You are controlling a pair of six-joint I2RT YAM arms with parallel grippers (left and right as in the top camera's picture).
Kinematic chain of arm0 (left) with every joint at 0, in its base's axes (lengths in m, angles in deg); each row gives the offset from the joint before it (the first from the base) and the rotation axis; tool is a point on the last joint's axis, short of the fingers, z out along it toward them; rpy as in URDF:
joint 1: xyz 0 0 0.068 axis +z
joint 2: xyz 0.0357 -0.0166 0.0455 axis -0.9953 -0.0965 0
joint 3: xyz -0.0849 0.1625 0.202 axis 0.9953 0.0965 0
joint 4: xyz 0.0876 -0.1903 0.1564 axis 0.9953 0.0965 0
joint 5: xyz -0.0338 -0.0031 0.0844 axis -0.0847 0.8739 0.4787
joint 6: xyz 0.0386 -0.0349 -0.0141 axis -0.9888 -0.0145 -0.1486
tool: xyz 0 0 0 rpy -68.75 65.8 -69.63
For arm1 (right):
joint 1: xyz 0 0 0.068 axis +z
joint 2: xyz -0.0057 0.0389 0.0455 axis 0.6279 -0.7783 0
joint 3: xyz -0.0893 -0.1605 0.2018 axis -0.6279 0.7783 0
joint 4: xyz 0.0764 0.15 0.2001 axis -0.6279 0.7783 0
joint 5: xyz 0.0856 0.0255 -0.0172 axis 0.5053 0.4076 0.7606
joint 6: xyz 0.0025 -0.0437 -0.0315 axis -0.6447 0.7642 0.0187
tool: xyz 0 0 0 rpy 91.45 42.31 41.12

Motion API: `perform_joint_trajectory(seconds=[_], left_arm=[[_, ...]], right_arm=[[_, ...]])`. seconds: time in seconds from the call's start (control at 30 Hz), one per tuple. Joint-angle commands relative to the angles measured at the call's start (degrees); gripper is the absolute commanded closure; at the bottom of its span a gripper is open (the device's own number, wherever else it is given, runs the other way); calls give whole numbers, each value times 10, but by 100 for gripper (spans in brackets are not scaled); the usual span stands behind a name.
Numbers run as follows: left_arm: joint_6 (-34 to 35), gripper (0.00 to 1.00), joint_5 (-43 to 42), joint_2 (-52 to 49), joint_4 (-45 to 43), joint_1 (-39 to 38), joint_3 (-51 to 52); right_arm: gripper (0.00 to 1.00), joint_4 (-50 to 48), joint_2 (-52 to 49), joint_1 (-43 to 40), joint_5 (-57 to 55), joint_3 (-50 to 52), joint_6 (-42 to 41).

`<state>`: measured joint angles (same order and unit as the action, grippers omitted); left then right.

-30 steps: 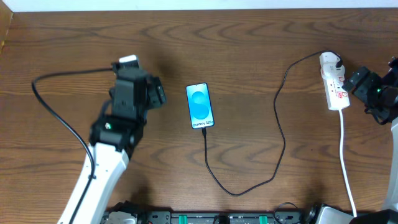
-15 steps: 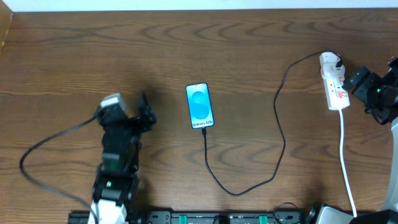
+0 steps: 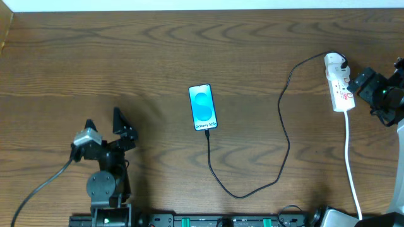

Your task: Plug charger to phone and switch on socket

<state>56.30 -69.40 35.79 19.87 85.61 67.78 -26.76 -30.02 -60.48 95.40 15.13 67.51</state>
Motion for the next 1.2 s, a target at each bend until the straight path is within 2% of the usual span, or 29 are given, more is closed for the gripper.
perform_joint_trajectory(seconds=[0.0,0.1,0.3,0.5,0.63,0.8,1.17], left_arm=[[-3,18,-9,49,-2,12,32],[-3,17,-27,87,-3,21,64],[-2,18,-44,141,90,37,65],[-7,18,-49,141,159,38,65],[-46,18,-77,141,207,38,65],[-129,18,-131,141,212,38,65],[-130,18,-130,139,210,38,65]], right_arm=[[1,-1,5,-1,2,-3,-8],[1,-1,5,-1,2,-3,-8],[1,-1,5,-1,2,-3,-8],[1,-1,5,-1,2,-3,-8],[1,-1,5,-1,2,-3,-8],[1,-1,5,-1,2,-3,-8],[1,-1,5,-1,2,-3,-8]])
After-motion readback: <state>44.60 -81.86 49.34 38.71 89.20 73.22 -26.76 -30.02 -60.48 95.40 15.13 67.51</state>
